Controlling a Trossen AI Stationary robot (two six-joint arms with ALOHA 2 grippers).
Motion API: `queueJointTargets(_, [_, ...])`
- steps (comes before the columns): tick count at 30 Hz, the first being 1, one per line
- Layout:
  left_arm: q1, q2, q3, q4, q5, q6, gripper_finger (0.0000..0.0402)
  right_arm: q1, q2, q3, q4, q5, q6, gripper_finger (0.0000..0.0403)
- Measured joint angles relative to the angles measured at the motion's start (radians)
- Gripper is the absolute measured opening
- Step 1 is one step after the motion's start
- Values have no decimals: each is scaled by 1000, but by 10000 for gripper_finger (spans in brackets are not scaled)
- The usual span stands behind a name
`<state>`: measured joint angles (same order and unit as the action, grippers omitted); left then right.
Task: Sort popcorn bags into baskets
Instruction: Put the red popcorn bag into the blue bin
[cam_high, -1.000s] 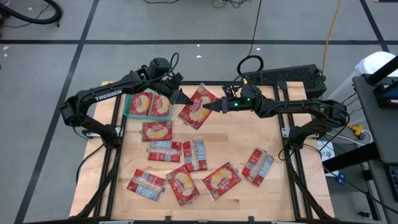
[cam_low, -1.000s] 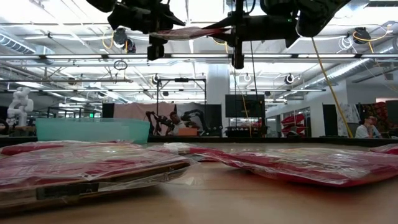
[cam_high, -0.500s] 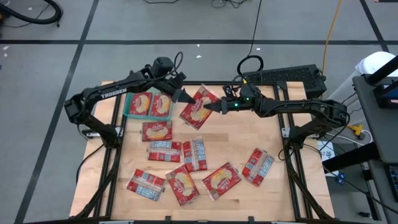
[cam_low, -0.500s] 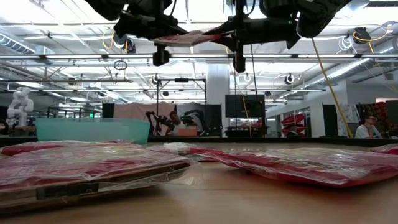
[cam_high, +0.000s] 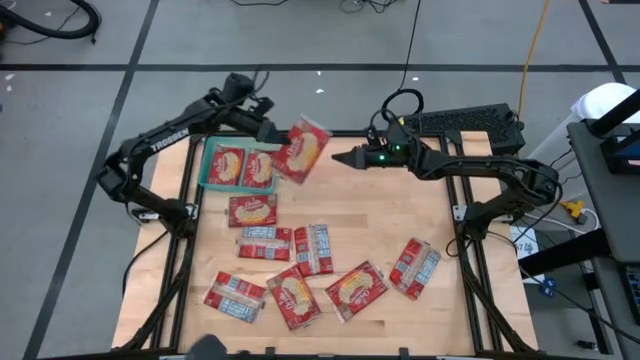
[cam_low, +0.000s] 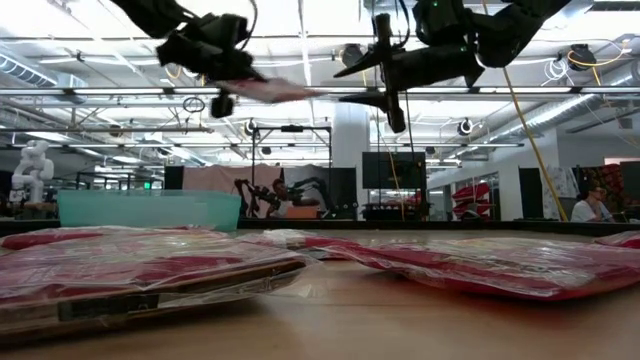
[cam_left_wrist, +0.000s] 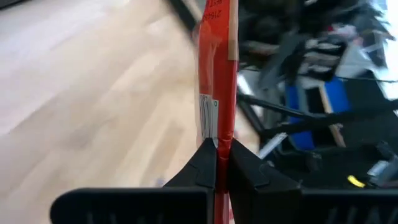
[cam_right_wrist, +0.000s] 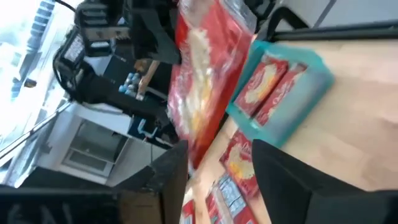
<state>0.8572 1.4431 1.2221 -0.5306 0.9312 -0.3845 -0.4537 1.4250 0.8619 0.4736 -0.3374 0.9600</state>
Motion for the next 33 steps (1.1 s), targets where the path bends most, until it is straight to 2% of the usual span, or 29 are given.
queueJointTargets(8, [184,-50,0,-348,-164,172,15,-31,0,0,-7,-3,-42,174])
queueJointTargets(15, [312,-53,-25,-572,-351,233,15,-61,0,0,-34,-4,-85,174])
queueJointTargets(22, [391,-85,-55,-605,-443,255,15,-76,0,0,-47,-4,-89,174])
queueJointTargets(24, [390,-93,-55,-621,-506,263,15,-77,0,0,-50,-4,-90,174])
queueJointTargets(29, [382,-92,-55,-617,-523,241,22,-77,0,0,-62,-4,-104,173])
queueJointTargets(33, [344,-92,-55,-593,-612,189,22,-78,0,0,-62,-4,-121,173])
